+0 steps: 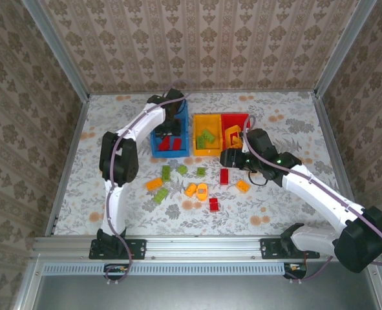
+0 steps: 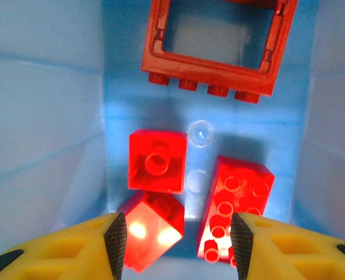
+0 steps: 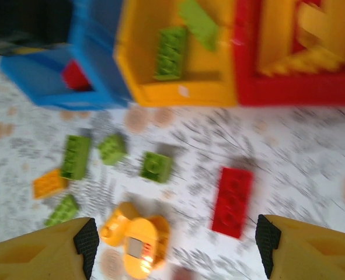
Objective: Sort the legos into containers by color
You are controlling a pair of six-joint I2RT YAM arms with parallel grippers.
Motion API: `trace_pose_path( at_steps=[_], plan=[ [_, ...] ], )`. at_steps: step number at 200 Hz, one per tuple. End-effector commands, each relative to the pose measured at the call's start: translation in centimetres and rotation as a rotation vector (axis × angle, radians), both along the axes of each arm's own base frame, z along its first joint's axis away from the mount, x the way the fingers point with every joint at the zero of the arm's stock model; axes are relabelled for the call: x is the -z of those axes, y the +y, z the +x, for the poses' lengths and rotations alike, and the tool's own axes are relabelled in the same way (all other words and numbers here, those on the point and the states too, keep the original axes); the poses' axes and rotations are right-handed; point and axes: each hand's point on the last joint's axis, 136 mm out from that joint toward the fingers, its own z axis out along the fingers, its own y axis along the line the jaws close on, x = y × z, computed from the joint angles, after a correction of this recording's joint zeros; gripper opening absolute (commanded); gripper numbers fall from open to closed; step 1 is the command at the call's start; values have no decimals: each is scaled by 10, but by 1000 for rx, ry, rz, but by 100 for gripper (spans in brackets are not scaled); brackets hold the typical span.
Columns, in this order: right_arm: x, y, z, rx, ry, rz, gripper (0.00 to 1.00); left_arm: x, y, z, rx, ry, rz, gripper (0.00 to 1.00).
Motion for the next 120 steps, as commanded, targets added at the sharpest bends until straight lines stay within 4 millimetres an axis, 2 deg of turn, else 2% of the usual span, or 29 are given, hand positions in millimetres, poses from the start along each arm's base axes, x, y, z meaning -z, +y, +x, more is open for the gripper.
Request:
trace_pose_path(
  at_steps=[1,23,47,65,86,104,120],
  plan=[
    [51,-46,-39,122,257,-144,74,-51,-6,-15,15,-90,-68,53],
    [73,-55,-56,91,355,-212,75,-78,-25,-40,107,-171,-171,54],
    [94,-60,-69,28,473,-307,74,-97,-51,-84,250,-231,-318,54],
    [106,-62,-73,-9,541,-379,74,-102,-69,-120,361,-231,-416,54],
    [115,-63,-68,-42,562,-443,75,-100,-79,-157,444,-219,-485,54],
    [121,-60,-61,-68,568,-464,77,-101,-85,-178,487,-219,-543,54],
    [129,-59,-55,-85,584,-489,77,-100,-86,-189,503,-211,-562,54]
  ],
)
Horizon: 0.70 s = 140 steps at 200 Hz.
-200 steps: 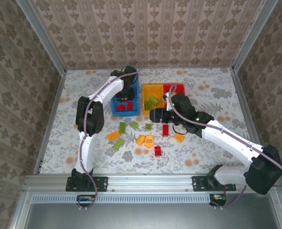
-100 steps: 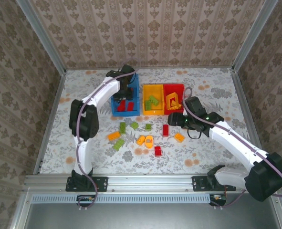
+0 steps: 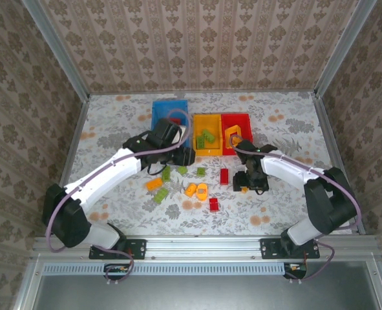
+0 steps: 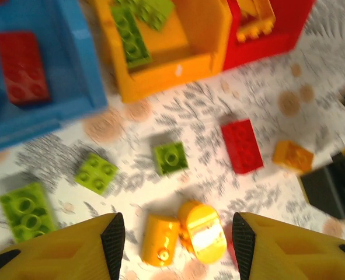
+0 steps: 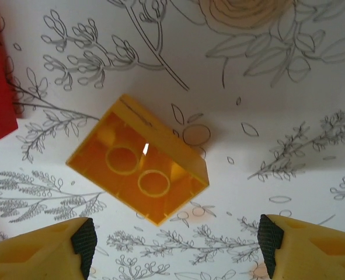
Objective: Sort the legos into containers by color
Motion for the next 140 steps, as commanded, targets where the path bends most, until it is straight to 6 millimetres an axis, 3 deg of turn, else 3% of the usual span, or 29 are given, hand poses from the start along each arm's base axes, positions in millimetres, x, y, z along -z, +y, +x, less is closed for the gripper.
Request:
trace_pose_path(
  at_steps=[1,44,98,118,140],
  plan=[
    [3,-3,9,-63,15,-59,77,-13,-15,-14,81,-25,-98,54],
    [16,-4,26,-77,29,-91,71,-16,-15,-17,71,-32,-99,54],
    [24,0,33,-53,15,-61,39,-26,-20,-13,66,-57,-107,54],
    [9,-1,38,-34,-43,-50,32,-33,-23,-11,63,-73,-115,53],
    [-30,-6,60,14,-168,-26,29,-48,-27,-5,48,-104,-134,53]
  ],
)
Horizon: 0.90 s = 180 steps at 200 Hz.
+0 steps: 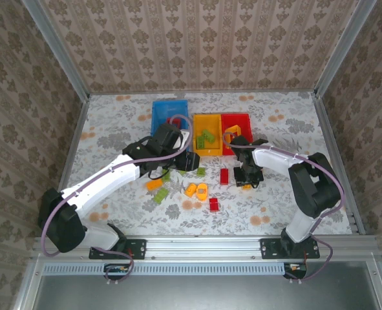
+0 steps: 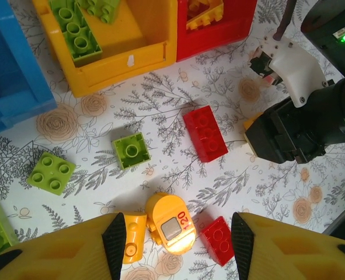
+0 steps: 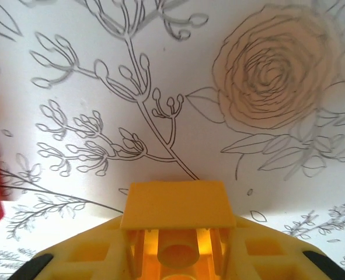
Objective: Sort the legos into containers by color
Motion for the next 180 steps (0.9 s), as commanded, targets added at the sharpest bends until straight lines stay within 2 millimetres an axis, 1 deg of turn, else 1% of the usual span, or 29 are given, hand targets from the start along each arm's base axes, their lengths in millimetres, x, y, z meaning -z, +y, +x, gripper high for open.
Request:
trace_pose_path(
  at_steps=[1,15,24,32,43,60,76,96,117,133,146,158,180],
  plan=[
    [-47,-6,30,55,-165,26,29,-37,-9,11,-21,-75,-65,53],
    [-71,-11,51,99,-231,55,29,-49,-13,18,-34,-101,-85,53],
    [-85,-12,68,119,-273,78,30,-56,-17,22,-37,-117,-97,53],
    [-93,-11,83,133,-299,100,31,-61,-20,26,-40,-127,-106,53],
    [-100,-6,105,142,-316,126,31,-63,-25,31,-38,-131,-112,53],
    [-104,2,138,148,-328,149,32,-63,-32,35,-33,-129,-116,53],
    [-103,7,166,147,-346,147,32,-62,-34,38,-36,-124,-111,53],
    [-95,11,191,156,-325,150,34,-61,-32,38,-45,-121,-102,53],
    [-88,14,204,157,-304,140,42,-53,-25,34,-63,-104,-74,53],
    [-87,13,206,162,-293,130,50,-44,-18,30,-71,-82,-48,53],
    [-92,12,206,166,-304,129,57,-32,-12,26,-80,-55,-18,54],
    [-99,12,205,166,-320,131,61,-22,-8,21,-82,-30,6,54],
    [-118,13,200,162,-354,143,63,-3,5,13,-106,13,57,54]
  ],
)
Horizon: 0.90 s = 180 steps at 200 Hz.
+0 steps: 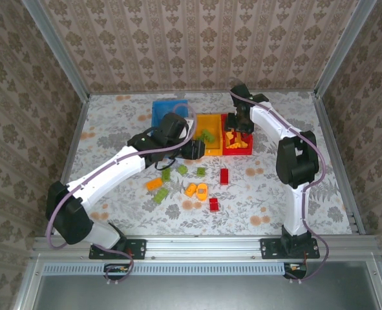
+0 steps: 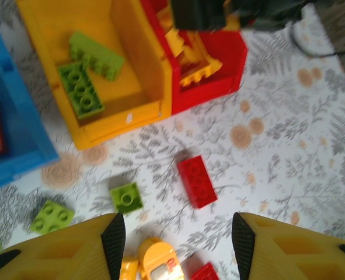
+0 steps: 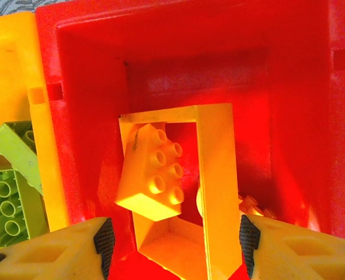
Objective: Sort the legos into containers by color
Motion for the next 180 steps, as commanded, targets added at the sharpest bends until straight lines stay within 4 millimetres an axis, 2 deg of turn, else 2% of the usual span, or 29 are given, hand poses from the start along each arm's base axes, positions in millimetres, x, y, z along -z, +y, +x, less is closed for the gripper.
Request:
trace_pose_path(
  at_steps=[1,25,52,70,102,111,113,118,135,155,180],
  plan=[
    [-39,-4,-8,11,-49,9,63,18,21,-15,-43,61,66,54],
    [-65,1,-20,-9,-119,14,63,41,47,-21,-124,118,153,55],
    [-82,16,-49,-74,-196,42,64,70,78,-32,-200,208,218,56],
    [-84,37,-77,-161,-255,92,66,85,96,-41,-214,240,277,56],
    [-80,78,-134,-325,-299,250,70,94,114,-58,-185,250,325,57],
    [-68,84,-150,-360,-271,264,71,93,105,-64,-117,247,287,57],
    [-73,85,-153,-365,-286,273,71,93,102,-65,-100,248,275,57],
    [-70,85,-161,-371,-277,280,71,91,93,-68,-53,245,243,57],
    [-52,78,-178,-340,-220,283,71,79,59,-76,81,230,149,58],
    [-46,59,-189,-279,-213,247,72,71,21,-89,216,211,132,58],
    [-47,21,-194,-141,-231,168,73,82,-8,-92,285,194,242,58]
  ],
)
